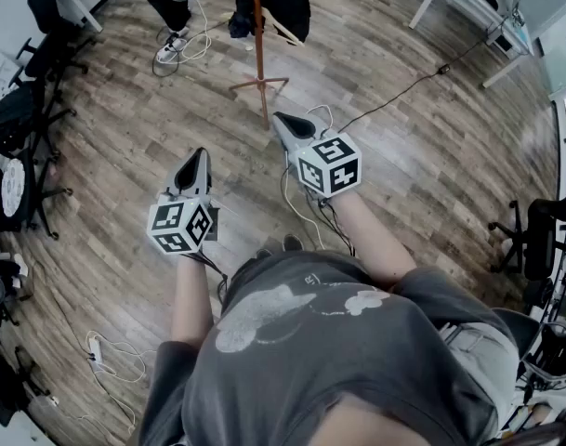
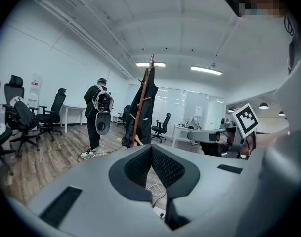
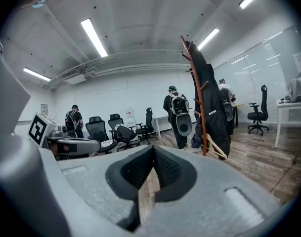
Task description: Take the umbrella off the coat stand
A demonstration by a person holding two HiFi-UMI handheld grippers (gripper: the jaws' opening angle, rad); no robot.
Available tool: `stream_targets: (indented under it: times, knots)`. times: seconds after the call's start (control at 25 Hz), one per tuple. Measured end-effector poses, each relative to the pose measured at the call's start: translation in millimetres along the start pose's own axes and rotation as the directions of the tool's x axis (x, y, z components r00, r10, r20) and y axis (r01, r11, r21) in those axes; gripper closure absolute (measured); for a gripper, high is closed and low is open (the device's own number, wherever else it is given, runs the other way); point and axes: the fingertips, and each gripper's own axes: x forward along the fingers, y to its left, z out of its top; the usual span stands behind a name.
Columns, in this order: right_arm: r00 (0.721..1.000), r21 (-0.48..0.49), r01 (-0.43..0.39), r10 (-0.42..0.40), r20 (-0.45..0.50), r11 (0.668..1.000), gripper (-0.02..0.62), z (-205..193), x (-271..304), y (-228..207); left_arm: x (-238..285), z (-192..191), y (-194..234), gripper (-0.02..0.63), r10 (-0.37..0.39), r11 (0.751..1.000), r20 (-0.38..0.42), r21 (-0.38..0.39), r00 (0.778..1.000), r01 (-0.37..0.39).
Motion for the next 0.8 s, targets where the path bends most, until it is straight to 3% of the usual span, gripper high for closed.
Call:
stream_targets:
  times: [0.52,0.8]
  knots:
    - [0.999,-0.003,0.029,-0.029,-0.026,1.000,0.598,-10.1,16.4,30.0,-22.3,-8.3,30.8,0.597,0.005,1.000,-0.014,-0.021,1.000,-0.006]
    - [1.000,0.082,0.021,-0.020,-0.016,0.996,0.598,-20.8,34.5,59.8,-50.8,-22.3,64.5,0.597,0.018,0.999,-0.028,-0.041,0.999,-0.019]
